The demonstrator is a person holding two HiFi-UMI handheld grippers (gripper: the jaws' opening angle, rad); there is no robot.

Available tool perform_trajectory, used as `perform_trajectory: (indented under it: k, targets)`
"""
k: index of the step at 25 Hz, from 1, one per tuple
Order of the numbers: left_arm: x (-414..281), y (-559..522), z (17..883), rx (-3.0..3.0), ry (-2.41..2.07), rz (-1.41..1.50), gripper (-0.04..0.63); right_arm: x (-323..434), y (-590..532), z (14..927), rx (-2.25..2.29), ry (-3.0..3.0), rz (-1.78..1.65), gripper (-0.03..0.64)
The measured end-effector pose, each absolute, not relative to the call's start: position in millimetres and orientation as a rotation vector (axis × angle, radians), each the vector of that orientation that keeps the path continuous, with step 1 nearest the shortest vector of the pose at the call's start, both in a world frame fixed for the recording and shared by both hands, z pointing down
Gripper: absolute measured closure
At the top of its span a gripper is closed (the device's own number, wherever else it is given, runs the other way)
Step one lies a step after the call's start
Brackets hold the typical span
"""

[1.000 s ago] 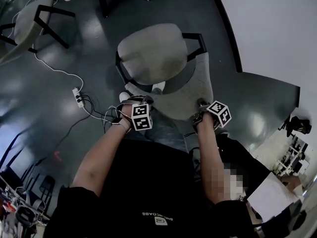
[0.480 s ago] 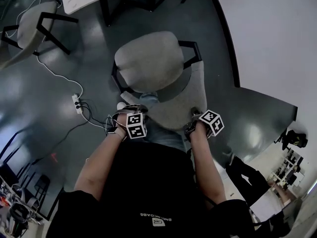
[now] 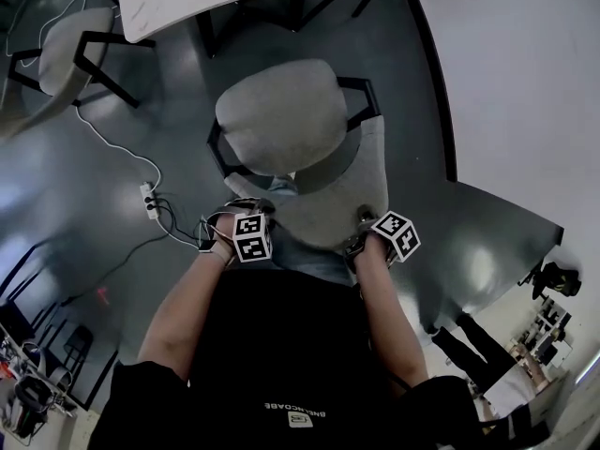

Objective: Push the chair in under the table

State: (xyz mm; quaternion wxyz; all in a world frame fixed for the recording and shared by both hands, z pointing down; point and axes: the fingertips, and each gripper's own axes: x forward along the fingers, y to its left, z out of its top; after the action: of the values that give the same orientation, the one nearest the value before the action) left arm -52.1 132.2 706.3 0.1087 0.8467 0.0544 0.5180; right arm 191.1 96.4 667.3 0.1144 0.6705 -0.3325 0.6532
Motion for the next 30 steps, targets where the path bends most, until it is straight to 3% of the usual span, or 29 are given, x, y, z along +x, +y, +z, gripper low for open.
perform_trajectory:
  k: [30]
  targets:
    - [-92.8,-1.8,711.9,2.31,-0.071,1.72,0.471,147.4,-45.2,672.3,1.728,-1.112,1.973,0.506]
